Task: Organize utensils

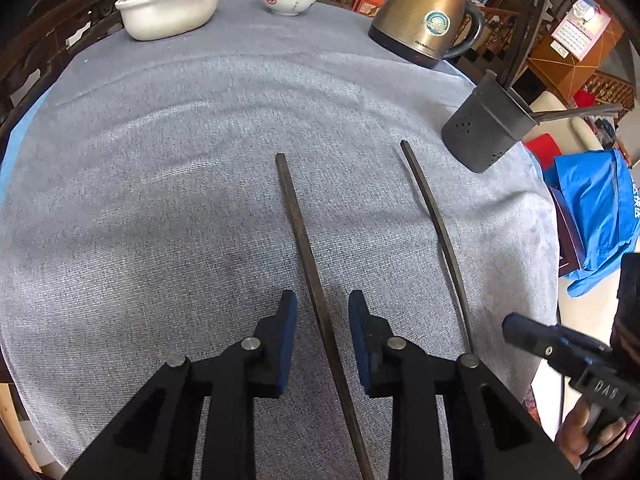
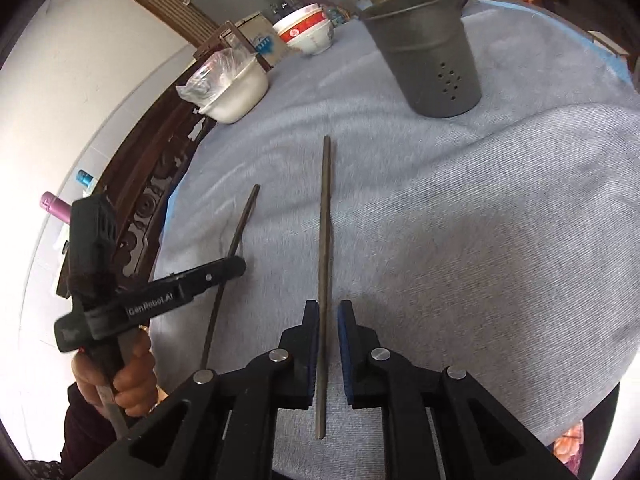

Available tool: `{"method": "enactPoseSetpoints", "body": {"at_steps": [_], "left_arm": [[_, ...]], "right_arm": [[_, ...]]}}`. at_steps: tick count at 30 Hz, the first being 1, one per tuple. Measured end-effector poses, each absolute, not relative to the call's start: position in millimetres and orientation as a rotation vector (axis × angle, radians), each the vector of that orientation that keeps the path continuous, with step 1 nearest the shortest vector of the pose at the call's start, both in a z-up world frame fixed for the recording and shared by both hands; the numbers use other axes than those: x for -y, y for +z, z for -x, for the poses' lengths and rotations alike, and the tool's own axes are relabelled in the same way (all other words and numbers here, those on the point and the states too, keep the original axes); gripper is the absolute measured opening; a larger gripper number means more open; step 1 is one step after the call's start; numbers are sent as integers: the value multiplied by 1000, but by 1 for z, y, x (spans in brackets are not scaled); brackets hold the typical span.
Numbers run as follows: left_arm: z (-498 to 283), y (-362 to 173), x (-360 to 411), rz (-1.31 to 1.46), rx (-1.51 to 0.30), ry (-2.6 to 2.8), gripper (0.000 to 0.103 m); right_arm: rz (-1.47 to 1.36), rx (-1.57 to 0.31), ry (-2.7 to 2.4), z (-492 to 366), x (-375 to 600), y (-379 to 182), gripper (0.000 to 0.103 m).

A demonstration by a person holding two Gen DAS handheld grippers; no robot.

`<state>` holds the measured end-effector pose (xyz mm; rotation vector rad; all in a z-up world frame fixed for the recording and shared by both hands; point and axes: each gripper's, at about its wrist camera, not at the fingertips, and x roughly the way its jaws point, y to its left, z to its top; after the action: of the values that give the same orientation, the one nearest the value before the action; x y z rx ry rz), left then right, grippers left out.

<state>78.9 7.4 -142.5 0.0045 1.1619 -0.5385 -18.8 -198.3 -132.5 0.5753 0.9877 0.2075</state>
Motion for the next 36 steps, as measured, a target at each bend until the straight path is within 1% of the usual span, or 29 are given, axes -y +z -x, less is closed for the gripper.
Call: {"method": "enactPoseSetpoints", "body": {"at_steps": [9, 11, 12, 14, 15, 16, 17, 19, 21, 22, 23, 24, 25, 30, 31, 33, 34, 36], "left_arm": [[-74, -141, -17, 15, -1156, -564, 28], [-74, -139, -23, 31, -1151, -564, 29], [-74, -138, -26, 40, -1150, -561, 30], [-75, -137, -30, 53, -1153, -551, 32], [-75, -137, -32, 56, -1153, -544, 33], [-73, -137, -33, 54, -1153, -536, 33], [-71, -136, -34, 49, -1151, -533, 33], [-68, -136, -34, 40, -1151, -526, 33], [-64, -135, -35, 31, -1148, -516, 33], [-63, -135, -35, 25, -1146, -511, 33], [-61, -134, -34, 17, -1143, -507, 33], [-60, -135, -31, 9, -1142, -504, 33], [-58, -135, -30, -3, -1141, -499, 33], [-54, -137, -25, -41, -1140, -494, 32], [-54, -137, -25, -41, -1143, -495, 30], [-55, -138, -25, -29, -1151, -498, 17], [-57, -139, -24, -24, -1155, -503, 15], [-59, -138, -25, -21, -1158, -505, 15]], "right_arm": [[-593, -982, 170, 19, 206, -137, 14], [-589, -977, 170, 19, 205, -137, 15], [-588, -974, 169, 19, 205, -137, 17], [-593, -965, 169, 19, 206, -137, 27], [-598, -955, 170, 20, 207, -136, 39], [-598, -943, 168, 21, 207, -134, 56], [-595, -927, 163, 23, 209, -132, 61], [-569, -876, 150, 26, 211, -124, 60], [-546, -859, 138, 26, 212, -120, 57], [-533, -846, 128, 27, 213, -117, 51], [-516, -838, 121, 26, 213, -115, 47], [-501, -841, 123, 25, 212, -114, 41], [-488, -847, 123, 23, 212, -113, 40], [-454, -846, 107, 16, 211, -109, 39], [-452, -848, 109, 13, 211, -108, 39], [-450, -859, 120, 6, 208, -106, 39], [-446, -864, 120, 3, 207, -105, 39], [-451, -879, 132, -4, 204, -104, 39]]}}
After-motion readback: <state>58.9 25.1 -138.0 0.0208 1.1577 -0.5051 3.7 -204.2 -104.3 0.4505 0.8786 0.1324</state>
